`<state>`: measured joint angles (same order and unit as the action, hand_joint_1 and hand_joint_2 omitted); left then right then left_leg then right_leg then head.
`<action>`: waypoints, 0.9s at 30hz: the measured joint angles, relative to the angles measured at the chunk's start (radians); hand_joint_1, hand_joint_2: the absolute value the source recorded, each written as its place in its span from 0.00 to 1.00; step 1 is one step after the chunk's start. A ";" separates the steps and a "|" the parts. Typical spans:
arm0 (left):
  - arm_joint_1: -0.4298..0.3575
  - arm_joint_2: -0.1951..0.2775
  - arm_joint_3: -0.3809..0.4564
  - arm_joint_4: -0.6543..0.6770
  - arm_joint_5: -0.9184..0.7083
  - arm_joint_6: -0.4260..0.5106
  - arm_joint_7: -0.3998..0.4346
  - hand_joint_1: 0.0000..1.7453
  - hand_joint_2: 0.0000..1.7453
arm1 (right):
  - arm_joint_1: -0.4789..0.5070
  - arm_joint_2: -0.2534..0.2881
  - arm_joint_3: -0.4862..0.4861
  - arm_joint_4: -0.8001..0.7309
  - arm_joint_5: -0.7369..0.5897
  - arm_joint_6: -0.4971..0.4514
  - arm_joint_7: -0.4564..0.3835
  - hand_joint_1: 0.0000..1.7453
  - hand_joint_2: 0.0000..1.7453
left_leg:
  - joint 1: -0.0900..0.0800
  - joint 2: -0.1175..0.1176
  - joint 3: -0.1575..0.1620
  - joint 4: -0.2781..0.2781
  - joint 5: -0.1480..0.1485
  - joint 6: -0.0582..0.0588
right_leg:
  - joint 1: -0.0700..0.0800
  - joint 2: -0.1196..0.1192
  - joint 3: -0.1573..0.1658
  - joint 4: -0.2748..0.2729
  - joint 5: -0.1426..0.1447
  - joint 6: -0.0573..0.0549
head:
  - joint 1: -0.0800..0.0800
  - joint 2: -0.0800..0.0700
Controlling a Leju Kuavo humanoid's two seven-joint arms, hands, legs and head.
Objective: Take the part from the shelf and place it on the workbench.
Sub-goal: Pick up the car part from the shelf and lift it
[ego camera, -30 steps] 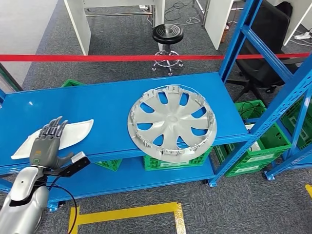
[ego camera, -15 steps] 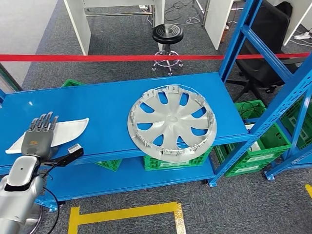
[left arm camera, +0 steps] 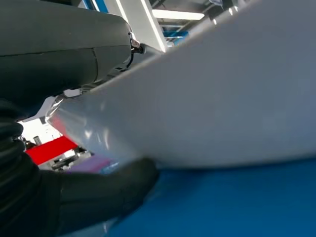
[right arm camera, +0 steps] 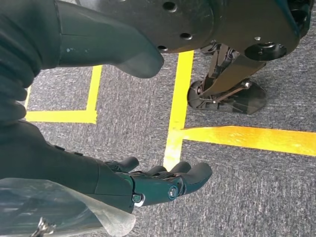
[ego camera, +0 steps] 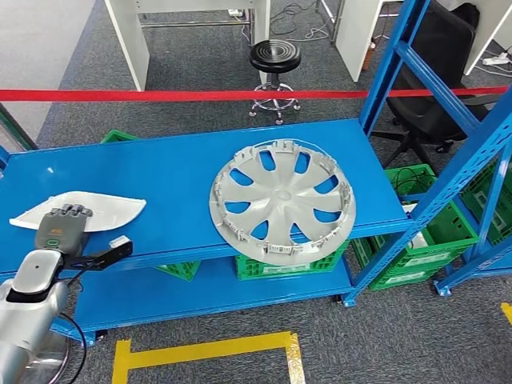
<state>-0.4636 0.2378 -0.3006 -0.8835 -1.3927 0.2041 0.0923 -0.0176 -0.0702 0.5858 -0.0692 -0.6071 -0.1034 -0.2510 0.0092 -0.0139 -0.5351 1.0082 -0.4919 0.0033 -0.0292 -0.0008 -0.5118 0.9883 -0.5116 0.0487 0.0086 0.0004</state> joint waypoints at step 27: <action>0.111 -0.023 0.045 -0.134 0.424 0.132 -0.269 1.00 1.00 | 0.000 -0.001 0.020 -0.001 -0.050 0.001 -0.023 0.00 1.00 | 0.000 0.000 -0.001 0.000 0.000 0.000 | 0.000 0.001 -0.001 0.000 0.000 0.000 | 0.000 0.000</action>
<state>-0.3531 0.2149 -0.2560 -1.0177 -0.9683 0.3359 -0.1763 -0.0172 -0.0710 0.6054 -0.0698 -0.6572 -0.1026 -0.2741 0.0090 -0.0136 -0.5357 1.0083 -0.4922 0.0034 -0.0295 0.0006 -0.5127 0.9884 -0.5116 0.0487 0.0086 0.0004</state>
